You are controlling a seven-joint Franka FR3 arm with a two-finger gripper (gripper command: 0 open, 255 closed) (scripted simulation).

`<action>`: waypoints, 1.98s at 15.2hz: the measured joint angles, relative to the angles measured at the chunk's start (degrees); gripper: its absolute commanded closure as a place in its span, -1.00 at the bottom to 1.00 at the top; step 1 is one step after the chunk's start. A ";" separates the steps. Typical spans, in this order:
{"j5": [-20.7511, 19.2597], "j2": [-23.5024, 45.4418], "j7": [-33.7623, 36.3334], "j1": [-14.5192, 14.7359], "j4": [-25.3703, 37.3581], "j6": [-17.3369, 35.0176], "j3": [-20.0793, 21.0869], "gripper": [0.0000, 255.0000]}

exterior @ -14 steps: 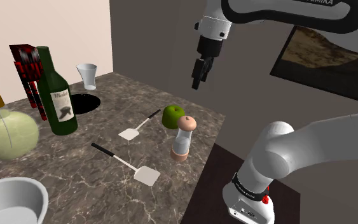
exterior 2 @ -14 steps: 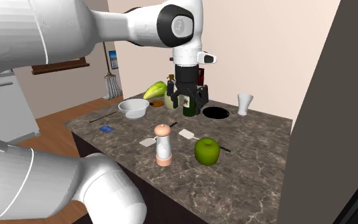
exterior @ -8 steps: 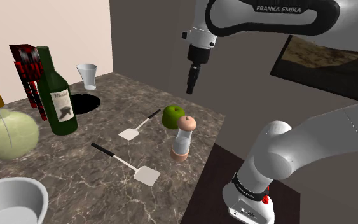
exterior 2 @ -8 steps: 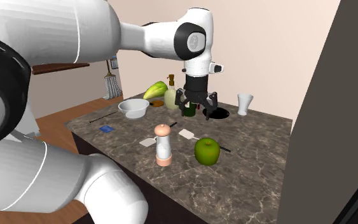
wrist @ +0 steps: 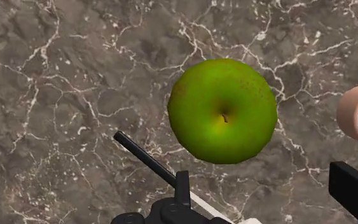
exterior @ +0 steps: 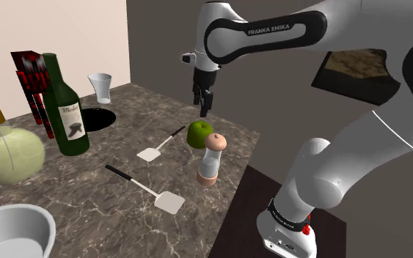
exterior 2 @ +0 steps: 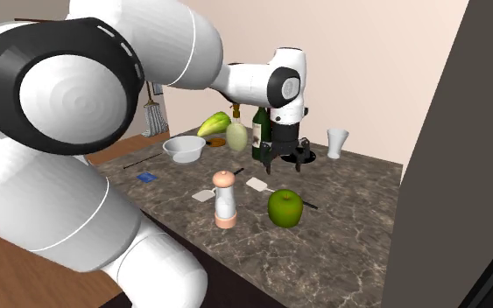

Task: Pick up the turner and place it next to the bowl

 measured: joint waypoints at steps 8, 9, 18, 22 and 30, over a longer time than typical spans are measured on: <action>-0.90 15.57 -24.23 5.10 3.95 11.50 -1.08 -1.00; -0.89 17.69 -27.21 5.60 4.96 12.65 -0.94 -1.00; -1.23 25.34 -36.97 6.83 4.84 20.51 -0.19 -1.00; -1.25 26.44 -37.07 6.73 4.16 22.30 -0.28 -1.00; -1.25 26.49 -37.09 6.71 4.12 22.42 -0.29 1.00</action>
